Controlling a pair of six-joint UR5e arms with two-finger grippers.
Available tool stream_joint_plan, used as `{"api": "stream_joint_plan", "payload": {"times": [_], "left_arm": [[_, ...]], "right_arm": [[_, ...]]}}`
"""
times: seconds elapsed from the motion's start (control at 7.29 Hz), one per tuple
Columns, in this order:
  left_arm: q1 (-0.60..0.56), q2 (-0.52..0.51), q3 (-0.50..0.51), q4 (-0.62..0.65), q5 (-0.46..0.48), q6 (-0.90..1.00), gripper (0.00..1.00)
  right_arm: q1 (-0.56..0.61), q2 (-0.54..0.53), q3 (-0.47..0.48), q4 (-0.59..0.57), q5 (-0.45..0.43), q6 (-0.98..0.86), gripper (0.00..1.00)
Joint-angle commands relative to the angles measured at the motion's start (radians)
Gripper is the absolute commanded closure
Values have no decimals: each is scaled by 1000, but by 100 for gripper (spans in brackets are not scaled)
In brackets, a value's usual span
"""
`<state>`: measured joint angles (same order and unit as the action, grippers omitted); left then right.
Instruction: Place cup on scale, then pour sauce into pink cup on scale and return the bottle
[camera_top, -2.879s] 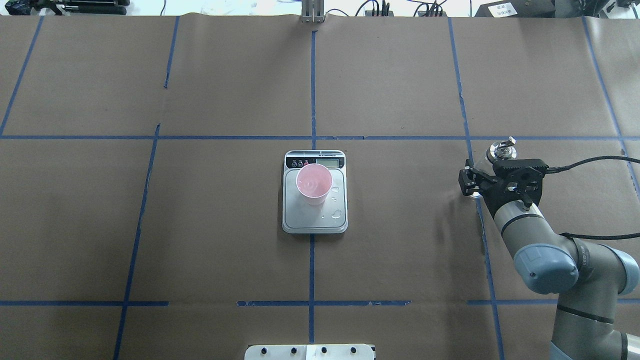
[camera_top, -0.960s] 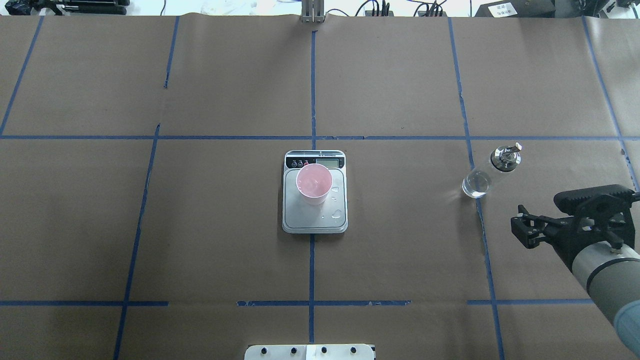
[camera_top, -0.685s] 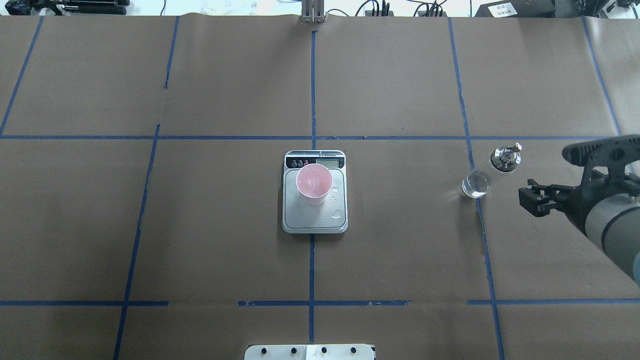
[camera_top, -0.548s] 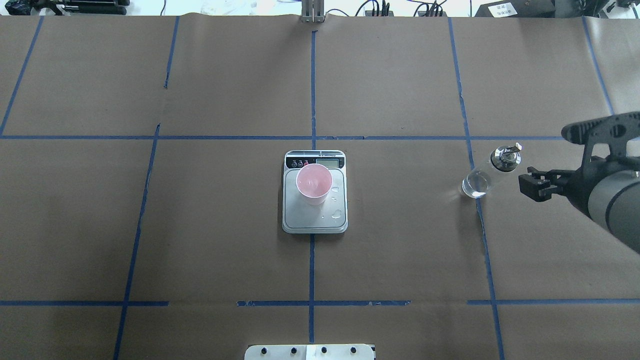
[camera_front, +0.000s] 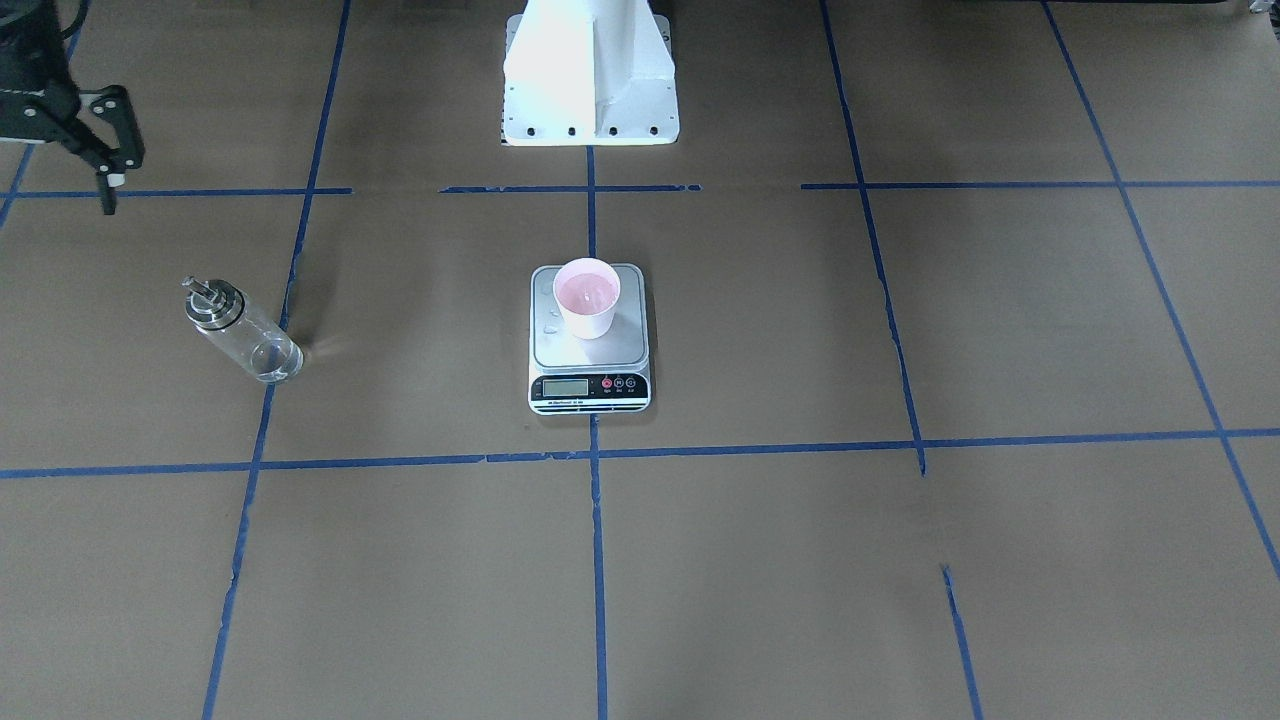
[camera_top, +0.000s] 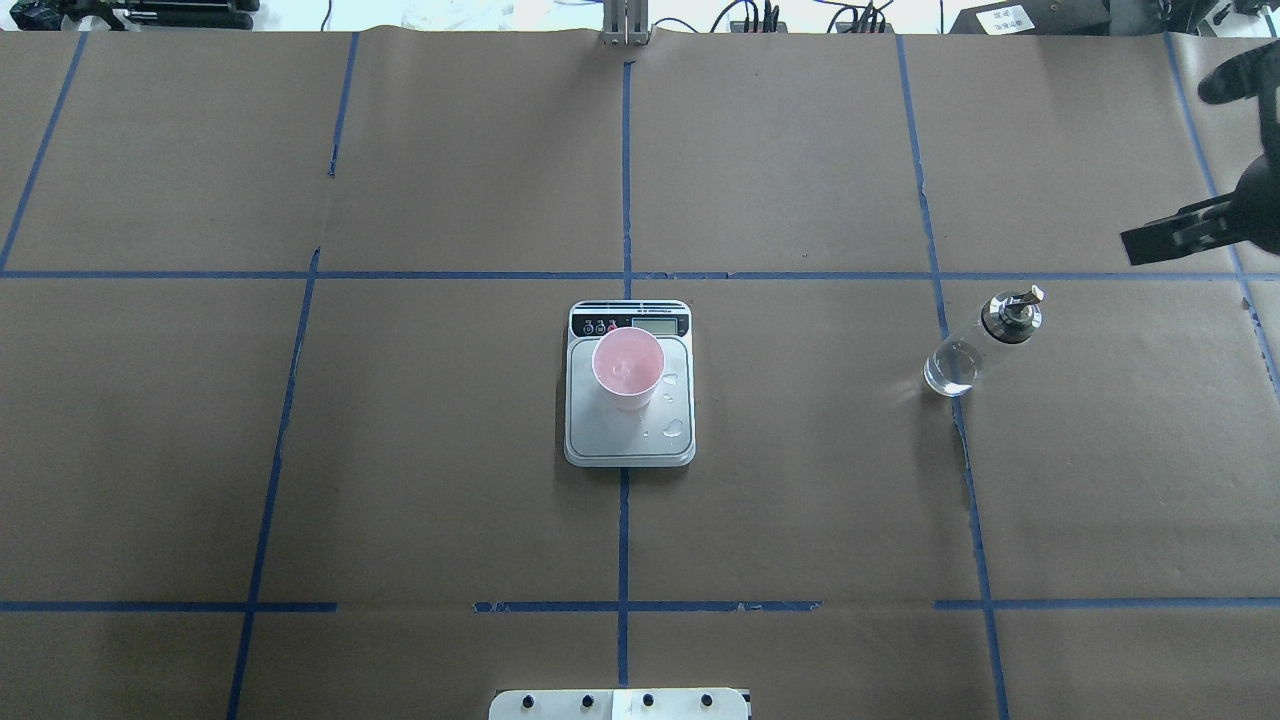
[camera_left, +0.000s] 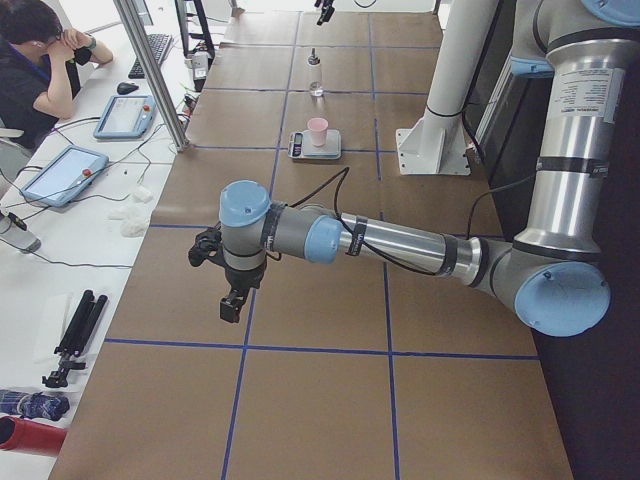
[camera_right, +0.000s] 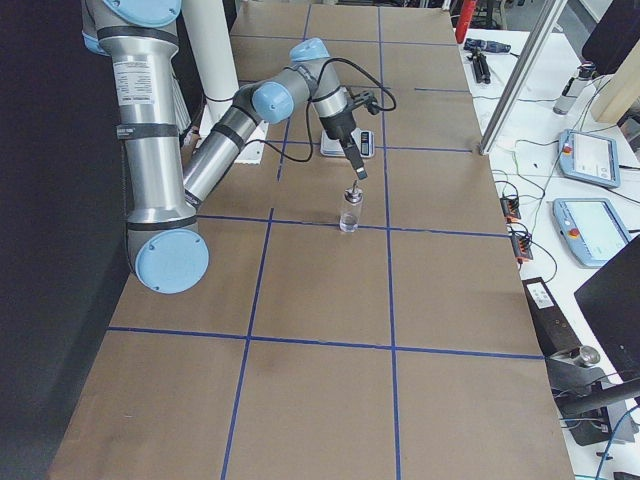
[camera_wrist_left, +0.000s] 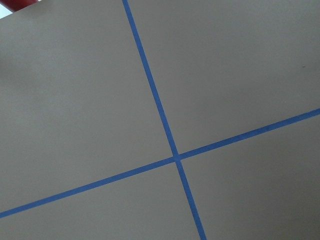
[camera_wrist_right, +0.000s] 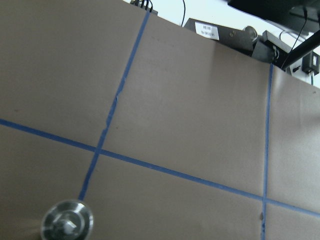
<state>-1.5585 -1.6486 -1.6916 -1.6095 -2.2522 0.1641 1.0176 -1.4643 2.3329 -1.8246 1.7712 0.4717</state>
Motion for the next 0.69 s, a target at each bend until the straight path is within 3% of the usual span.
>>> {"api": "stream_joint_plan", "payload": {"times": [0.0,0.14,0.27,0.55], "left_arm": [[0,1,1,0,-3,0,0],[0,4,3,3,-4,3,0],[0,6,15,5,-4,5,0],[-3,12,71,38,-7,17,0]], "right_arm": [[294,27,-245,31,369,-398,0],[390,22,-373,56,534,-594,0],[456,-5,-459,56,630,-699,0],[464,-53,-492,56,628,-712,0]]}}
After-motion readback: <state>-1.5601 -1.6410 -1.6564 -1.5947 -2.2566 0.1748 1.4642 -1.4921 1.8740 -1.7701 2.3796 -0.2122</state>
